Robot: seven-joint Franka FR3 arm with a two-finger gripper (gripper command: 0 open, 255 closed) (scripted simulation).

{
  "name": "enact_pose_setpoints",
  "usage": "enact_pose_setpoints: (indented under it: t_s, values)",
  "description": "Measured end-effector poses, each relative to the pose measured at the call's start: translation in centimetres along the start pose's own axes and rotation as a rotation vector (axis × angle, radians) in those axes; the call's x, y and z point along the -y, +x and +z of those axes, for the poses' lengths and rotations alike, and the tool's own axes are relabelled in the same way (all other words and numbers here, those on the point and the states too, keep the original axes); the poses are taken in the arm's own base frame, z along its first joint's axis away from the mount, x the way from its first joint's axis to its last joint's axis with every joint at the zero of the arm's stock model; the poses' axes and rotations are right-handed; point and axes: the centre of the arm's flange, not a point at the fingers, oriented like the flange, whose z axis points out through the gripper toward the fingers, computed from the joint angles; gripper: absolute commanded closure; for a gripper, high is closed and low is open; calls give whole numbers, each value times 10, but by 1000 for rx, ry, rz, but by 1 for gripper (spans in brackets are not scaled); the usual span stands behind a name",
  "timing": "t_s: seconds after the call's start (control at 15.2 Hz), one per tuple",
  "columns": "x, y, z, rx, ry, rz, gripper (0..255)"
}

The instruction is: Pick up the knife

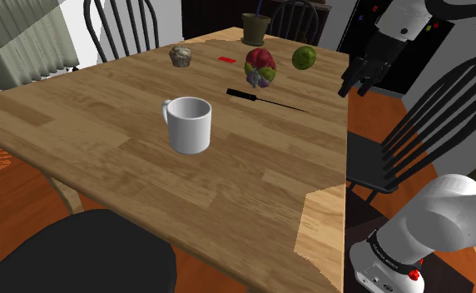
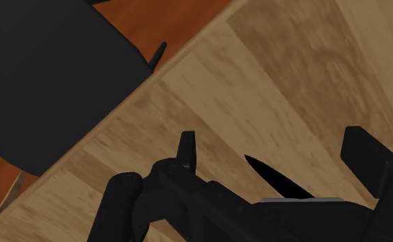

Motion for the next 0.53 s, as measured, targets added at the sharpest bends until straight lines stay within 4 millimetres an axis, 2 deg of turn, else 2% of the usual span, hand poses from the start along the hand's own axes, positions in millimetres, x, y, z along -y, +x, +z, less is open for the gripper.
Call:
enact_pose_setpoints:
  t_s: [0.07,0.2,0.53]
  values:
    - [0,0,0,0,0,0,0]
    - [2,15,5,9,7,-51,0]
    - [12,77,28,46,35,-254,0]
